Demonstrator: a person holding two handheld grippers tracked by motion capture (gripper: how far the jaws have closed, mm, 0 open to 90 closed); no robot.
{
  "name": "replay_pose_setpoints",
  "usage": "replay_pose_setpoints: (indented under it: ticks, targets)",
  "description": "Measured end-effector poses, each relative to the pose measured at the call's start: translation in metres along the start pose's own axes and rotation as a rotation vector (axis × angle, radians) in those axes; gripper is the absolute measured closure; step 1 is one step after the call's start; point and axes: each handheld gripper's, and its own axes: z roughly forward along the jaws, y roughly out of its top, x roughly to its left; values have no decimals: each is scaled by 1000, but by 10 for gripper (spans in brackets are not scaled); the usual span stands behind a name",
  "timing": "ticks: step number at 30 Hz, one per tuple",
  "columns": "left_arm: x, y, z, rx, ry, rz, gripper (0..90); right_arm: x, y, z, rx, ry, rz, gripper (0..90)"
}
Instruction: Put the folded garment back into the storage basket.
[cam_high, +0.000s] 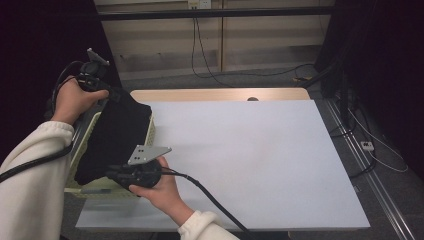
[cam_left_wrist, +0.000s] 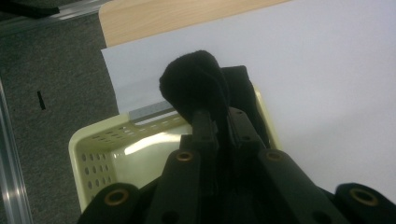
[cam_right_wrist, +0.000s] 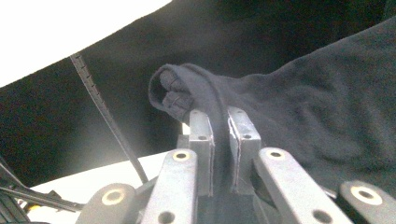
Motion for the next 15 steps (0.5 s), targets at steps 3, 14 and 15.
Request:
replay_pose_setpoints:
  ticks: [3,14,15]
  targets:
    - [1,-1,1,0,-1,-2,837,0,0,1,3,-1,1,824]
    - [6,-6,4,6,-2,-17,837,0,-4,6,11,0,-1,824]
    - [8,-6,4,4,1,-17,837,0,-4,6,12,0,0,823]
